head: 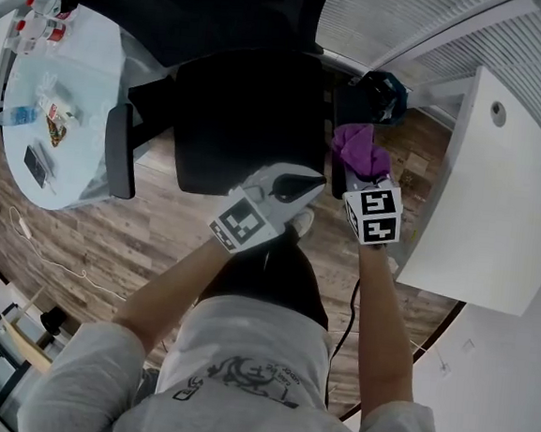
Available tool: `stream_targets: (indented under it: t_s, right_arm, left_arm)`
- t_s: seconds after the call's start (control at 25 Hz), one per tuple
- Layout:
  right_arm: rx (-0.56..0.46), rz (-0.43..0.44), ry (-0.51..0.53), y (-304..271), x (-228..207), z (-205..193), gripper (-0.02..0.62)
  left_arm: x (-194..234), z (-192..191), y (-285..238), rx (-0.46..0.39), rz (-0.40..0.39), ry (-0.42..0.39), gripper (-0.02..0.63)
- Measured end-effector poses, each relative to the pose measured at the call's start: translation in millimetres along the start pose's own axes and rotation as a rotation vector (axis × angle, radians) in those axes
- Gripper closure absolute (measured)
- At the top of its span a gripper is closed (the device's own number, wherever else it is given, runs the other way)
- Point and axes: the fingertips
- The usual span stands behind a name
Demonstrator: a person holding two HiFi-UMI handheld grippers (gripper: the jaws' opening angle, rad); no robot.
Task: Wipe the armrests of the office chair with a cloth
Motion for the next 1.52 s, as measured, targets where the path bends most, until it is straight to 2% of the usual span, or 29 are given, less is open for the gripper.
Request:
stream_targets:
  t_s: [0.44,0.72,1.08,1.52]
  right_arm:
    - [0.046,0.003,0.038,-50,-23,53,0.563]
    - [0.066,0.014,0.036,-68,-29,72,0.563]
    - [0.066,0.014,0.060,-52,-19,56,0.563]
    - [0.056,0.019,0.039,0,3,0,0.563]
  left_arm:
    - [7,4,4,0.005,0.014,0.000,0.604]
    - [2,2,9,0.010,0.016,0.006,0.604]
    - [-7,1,9,0.012,0.012,0.006,0.604]
    - [-9,5,13,0.008,0.022,-0.006,0.604]
Point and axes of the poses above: the fingertips, and each gripper's own axes: y backward along the fingers, x to its left, z out of its top, and after that the axes turned 12 degrees about -y, right-handed
